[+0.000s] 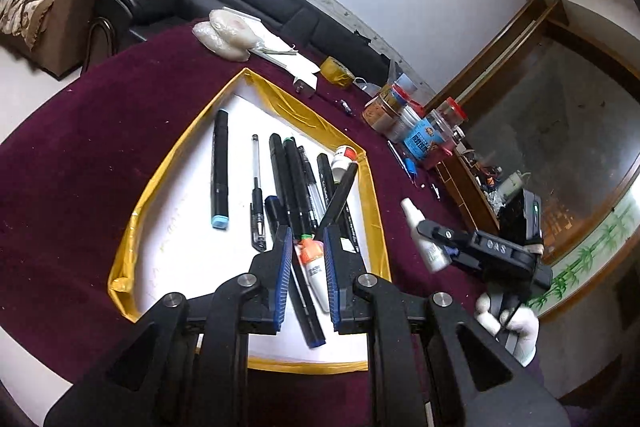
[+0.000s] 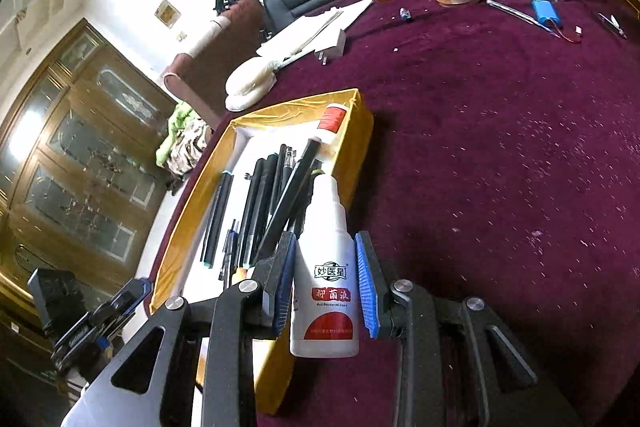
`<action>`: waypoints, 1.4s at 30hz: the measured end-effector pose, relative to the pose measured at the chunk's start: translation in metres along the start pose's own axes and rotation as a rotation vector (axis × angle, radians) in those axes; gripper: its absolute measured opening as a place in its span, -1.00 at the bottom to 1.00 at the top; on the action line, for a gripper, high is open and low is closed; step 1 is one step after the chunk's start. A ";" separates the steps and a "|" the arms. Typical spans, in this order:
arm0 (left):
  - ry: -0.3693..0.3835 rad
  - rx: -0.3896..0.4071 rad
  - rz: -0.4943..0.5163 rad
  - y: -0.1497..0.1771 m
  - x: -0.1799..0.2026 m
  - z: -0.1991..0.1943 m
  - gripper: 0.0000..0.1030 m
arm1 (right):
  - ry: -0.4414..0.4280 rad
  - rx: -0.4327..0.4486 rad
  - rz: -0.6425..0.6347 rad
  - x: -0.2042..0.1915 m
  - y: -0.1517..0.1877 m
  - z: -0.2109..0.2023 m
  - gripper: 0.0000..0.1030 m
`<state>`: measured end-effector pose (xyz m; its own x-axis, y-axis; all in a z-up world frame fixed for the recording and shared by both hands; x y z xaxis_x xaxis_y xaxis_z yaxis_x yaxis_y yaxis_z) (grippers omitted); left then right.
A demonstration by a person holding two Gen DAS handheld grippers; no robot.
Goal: Organize rigid objects
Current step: 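Carry the spray bottle and marker over the white tray with both tools, then release the spray bottle and marker into the tray and open both tools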
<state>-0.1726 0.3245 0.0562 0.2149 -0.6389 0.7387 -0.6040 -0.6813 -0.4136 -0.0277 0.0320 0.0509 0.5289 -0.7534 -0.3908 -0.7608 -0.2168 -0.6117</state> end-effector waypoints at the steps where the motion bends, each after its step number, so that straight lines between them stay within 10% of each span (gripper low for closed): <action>1: -0.003 0.002 0.004 0.000 -0.002 -0.002 -0.74 | 0.004 -0.005 -0.004 -0.003 -0.003 0.004 -0.49; 19: 0.036 0.005 -0.049 0.001 -0.026 -0.026 -0.56 | 0.011 -0.245 -0.157 -0.082 -0.040 0.123 -0.48; 31: 0.080 0.021 -0.086 -0.012 -0.048 -0.035 -0.44 | 0.125 -0.166 -0.204 -0.083 -0.073 0.104 -0.48; 42: 0.073 0.013 -0.123 -0.016 -0.061 -0.034 -0.29 | -0.082 -0.250 -0.062 -0.123 -0.090 0.182 -0.48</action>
<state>-0.2027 0.3863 0.0359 0.2297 -0.5225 0.8211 -0.5661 -0.7580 -0.3240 0.0445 0.2574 0.0288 0.5985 -0.6830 -0.4187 -0.7898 -0.4154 -0.4512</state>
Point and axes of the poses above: each gripper's, at about its wrist camera, not at the fingertips, and z roughly the way its jaws point, x to its right, y to its underside, the point moved 1 cm from there along z, roughly the way its jaws point, and after that the axes turned 15 degrees about -z, right-handed, at the moved point
